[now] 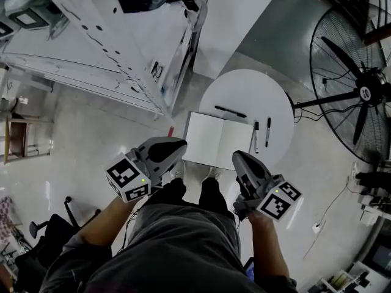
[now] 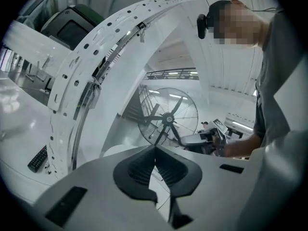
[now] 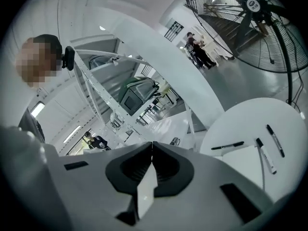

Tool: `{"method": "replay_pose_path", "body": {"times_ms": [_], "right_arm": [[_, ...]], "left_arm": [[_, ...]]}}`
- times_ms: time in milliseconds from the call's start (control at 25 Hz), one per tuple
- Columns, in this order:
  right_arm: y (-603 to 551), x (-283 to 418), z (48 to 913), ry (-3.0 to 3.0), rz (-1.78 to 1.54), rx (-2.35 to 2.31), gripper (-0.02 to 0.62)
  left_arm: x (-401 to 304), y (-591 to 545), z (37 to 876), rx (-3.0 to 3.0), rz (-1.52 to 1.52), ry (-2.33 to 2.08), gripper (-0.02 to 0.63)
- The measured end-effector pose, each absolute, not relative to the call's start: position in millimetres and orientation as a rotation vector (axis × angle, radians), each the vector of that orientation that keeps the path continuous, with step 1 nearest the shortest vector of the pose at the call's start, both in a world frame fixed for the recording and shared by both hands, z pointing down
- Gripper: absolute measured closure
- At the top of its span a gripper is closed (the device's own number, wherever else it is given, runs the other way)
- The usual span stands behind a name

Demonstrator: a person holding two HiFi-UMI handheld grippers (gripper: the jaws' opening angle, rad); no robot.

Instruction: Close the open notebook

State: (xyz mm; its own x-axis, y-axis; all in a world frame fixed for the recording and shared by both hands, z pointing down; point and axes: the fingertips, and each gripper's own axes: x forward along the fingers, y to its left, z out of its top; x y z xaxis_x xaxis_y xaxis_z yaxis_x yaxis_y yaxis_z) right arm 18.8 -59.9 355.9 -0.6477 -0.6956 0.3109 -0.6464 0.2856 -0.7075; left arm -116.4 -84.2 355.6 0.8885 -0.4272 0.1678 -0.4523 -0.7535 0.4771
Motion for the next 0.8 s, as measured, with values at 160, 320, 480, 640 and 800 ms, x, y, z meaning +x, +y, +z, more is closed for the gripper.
{"method": "replay_pose_path", "body": {"times_ms": [160, 320, 480, 640, 800], "right_arm": [[-72, 21, 370, 2.536, -1.360, -1.216, 0.574], [-82, 31, 384, 2.591, -1.408, -1.141, 0.574], [-90, 39, 398, 2.654, -1.460, -1.049, 0.574], [-93, 48, 408, 2.711, -1.503, -0.952, 0.574], [-92, 55, 423, 2.752, -1.539, -0.873, 0.574]], "left_arm": [[-119, -86, 382, 2.473, 0.088, -0.726, 0.591], [-117, -87, 405, 2.420, 0.097, -0.823, 0.591], [-117, -85, 426, 2.354, 0.098, -0.938, 0.591], [-113, -79, 447, 2.290, 0.114, -1.038, 0.591], [-111, -68, 473, 2.225, 0.129, -1.118, 0.589]]}}
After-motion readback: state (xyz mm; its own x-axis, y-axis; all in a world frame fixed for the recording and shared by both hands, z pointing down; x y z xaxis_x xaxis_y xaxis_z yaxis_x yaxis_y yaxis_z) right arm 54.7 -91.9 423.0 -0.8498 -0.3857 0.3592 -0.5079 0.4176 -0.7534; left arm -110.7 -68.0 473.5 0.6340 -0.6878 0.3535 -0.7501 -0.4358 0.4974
